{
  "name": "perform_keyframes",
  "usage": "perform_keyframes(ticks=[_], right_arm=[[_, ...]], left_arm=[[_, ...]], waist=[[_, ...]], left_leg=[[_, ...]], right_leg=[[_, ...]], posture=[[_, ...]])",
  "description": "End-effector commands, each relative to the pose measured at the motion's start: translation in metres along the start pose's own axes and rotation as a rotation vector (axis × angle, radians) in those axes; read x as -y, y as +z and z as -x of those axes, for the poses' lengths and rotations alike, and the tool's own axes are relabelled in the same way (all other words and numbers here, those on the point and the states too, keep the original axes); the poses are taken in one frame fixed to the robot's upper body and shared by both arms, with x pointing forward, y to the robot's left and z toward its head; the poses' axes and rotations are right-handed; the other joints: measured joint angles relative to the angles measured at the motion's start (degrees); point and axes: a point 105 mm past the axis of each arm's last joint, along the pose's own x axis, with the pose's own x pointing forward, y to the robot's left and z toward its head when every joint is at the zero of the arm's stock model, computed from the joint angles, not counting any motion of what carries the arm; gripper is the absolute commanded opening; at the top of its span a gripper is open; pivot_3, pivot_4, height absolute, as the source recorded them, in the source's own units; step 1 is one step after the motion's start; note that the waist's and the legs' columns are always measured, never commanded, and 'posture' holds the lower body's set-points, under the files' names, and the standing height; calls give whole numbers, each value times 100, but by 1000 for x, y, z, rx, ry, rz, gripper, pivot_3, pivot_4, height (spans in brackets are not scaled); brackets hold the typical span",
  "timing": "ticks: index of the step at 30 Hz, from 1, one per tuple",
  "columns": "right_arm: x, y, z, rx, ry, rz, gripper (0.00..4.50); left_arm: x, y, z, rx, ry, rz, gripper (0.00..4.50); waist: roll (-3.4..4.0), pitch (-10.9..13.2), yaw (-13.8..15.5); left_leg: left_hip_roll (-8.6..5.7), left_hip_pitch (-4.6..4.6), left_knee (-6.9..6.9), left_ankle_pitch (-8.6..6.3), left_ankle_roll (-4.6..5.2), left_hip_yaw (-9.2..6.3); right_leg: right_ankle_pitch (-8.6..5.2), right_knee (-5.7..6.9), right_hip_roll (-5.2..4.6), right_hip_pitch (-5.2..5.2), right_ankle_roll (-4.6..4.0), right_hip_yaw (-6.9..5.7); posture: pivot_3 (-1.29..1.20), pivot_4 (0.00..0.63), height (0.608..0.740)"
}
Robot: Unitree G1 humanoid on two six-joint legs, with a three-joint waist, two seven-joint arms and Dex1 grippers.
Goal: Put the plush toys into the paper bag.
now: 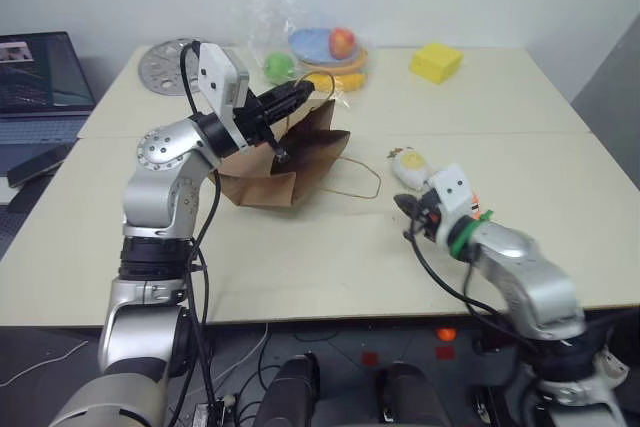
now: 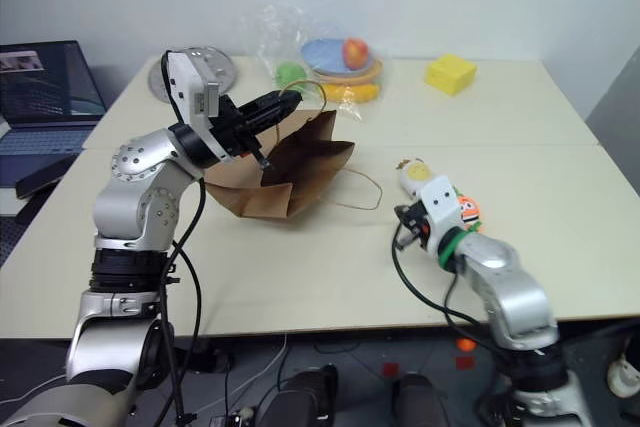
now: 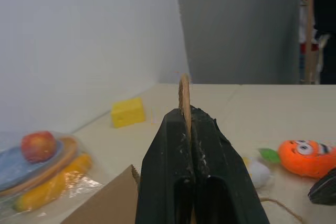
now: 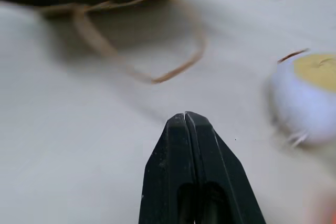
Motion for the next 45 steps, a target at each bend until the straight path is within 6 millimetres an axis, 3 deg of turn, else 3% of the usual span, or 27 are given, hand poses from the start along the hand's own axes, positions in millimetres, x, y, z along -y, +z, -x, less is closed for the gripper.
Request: perform_keyframes(ticks=[1, 3, 6, 10, 19, 21, 25, 28, 30, 37, 42, 45], right_arm=[[-42, 27, 24, 44, 274, 37, 8], [-44, 35, 25, 61, 286, 25, 8], [-23, 61, 2, 184, 154, -34, 8], [-3, 69, -32, 222, 24, -66, 8], [-2, 58, -103, 228, 5, -92, 8], [-12, 52, -128, 217, 17, -103, 8], [-28, 27, -156, 137, 48, -82, 8], [-29, -5, -165, 9, 15, 2, 8], [-26, -16, -166, -39, -13, 31, 8], [-15, -18, -167, -56, -92, 13, 8], [-4, -18, -165, -61, -150, 3, 8], [-2, -18, -165, -53, -158, -7, 8]], left_arm=[[15, 8, -3, 0, -123, 5, 0], [19, 8, -2, -8, -161, 31, 0], [34, 11, 0, -25, -268, 91, 0], [41, 17, 2, -35, -329, 118, 0], [37, 21, 4, -27, -305, 127, 0], [38, 21, 5, -26, -295, 131, 0], [35, 21, 8, -19, -259, 126, 0], [22, 25, 12, 4, -164, 90, 0], [13, 29, 13, 25, -100, 65, 0], [-11, 48, 15, 145, 115, -13, 0], [-52, 69, 30, 237, 415, -147, 0], [-38, 56, 21, 213, 321, -98, 0]], waist=[[0, 0, -25], [-1, 0, -44], [-2, 1, -86], [-2, 1, -58], [-2, 1, -45], [-2, 1, -58], [-2, 1, -81], [-1, 2, -65], [0, 2, -69], [-1, 1, -45], [-1, 1, -45], [-1, 1, -46]], left_leg=[[2, 0, 0, 0, 0, 0], [7, 0, 0, 0, 0, 0], [11, 0, -1, -1, -1, 1], [9, -1, -2, -17, -29, -1], [-15, -6, -11, 1, 3, 1], [-13, -3, -13, 2, 2, 0], [-2, 2, -13, 3, 0, 1], [0, 3, -13, 4, -3, -1], [-1, 4, -13, 5, -4, 1], [-1, 60, -25, -14, -44, -7], [-1, 66, -25, -12, -46, -14], [-2, 74, -25, -11, -46, -14]], right_leg=[[-4, 0, -1, 1, -3, 0], [-21, 0, -2, 3, -24, -5], [-21, -2, -2, 1, -26, -4], [-13, -4, -4, -3, -41, -9], [4, 2, -2, -5, 2, -9], [4, 7, 18, -6, 2, -8], [4, 9, 41, -6, 1, -3], [4, 12, 46, -9, 0, -3], [4, 12, 46, -10, 0, 1], [-9, 13, 42, 4, -34, 5], [4, 18, 46, 1, -49, 6], [19, 20, 54, 5, -22, 7]], posture=[[0, 150, 740], [0, 150, 740], [0, 150, 740], [0, 150, 740], [0, 150, 740], [0, 150, 740], [0, 150, 740], [0, 150, 740], [0, 150, 740], [0, 150, 740], [0, 150, 740], [0, 150, 740]])
